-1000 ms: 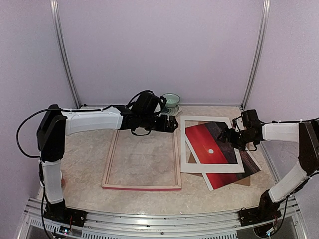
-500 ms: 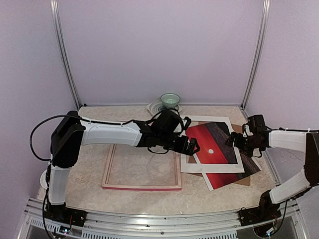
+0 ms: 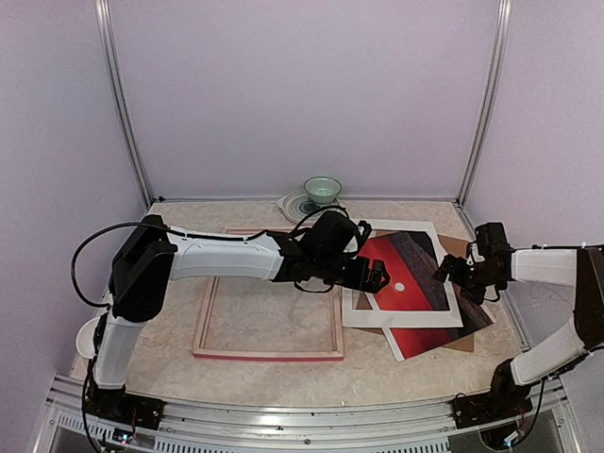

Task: Put the photo into the frame
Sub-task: Pick up the mat board from the photo.

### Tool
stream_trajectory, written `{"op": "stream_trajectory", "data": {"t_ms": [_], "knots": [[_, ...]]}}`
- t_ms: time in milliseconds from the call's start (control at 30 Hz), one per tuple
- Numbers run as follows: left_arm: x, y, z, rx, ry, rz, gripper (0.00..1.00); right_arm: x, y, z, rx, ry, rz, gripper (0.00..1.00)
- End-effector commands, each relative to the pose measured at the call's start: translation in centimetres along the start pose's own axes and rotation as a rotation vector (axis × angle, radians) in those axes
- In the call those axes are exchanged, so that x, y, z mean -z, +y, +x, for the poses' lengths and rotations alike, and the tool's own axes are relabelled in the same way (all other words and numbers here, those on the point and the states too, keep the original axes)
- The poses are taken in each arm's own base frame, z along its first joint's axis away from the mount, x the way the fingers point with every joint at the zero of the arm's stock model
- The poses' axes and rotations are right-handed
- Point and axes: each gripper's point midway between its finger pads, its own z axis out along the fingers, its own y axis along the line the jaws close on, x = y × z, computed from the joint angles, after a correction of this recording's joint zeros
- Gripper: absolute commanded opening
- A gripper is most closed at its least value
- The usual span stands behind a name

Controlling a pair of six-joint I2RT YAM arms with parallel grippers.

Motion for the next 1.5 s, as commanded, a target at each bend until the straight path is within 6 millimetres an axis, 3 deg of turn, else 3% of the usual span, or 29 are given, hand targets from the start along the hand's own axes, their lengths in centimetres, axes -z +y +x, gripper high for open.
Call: {"op": "stream_trajectory", "data": {"t_ms": [0, 333, 600, 1100, 1467], "knots": [[-1.5, -0.1, -1.4, 0.011, -0.04, 0.0, 0.99, -1.1, 0.9, -1.7, -0.016, -0.004, -0.04, 0.99], [-4.1, 1.0, 0.7, 0.039, 0.01, 0.005, 0.98, -3.1, 1.9, -3.2, -0.025, 0.016, -0.06, 0.99], [-4.3, 0.2, 3.0, 0.004, 0.078, 0.046, 0.97, -2.2, 1.2, -2.9, -0.005, -0.001, -0.029, 0.99], [-5.3, -0.8, 4.7, 0.013, 0.135, 0.087, 0.97, -0.3, -0.3, 0.2, 0.007, 0.021, -0.015, 0.99], [-5.7, -3.1, 6.0, -0.013, 0.164, 0.131, 0.96, 1.0, -1.2, 2.0, -0.004, 0.042, 0.005, 0.99]]}}
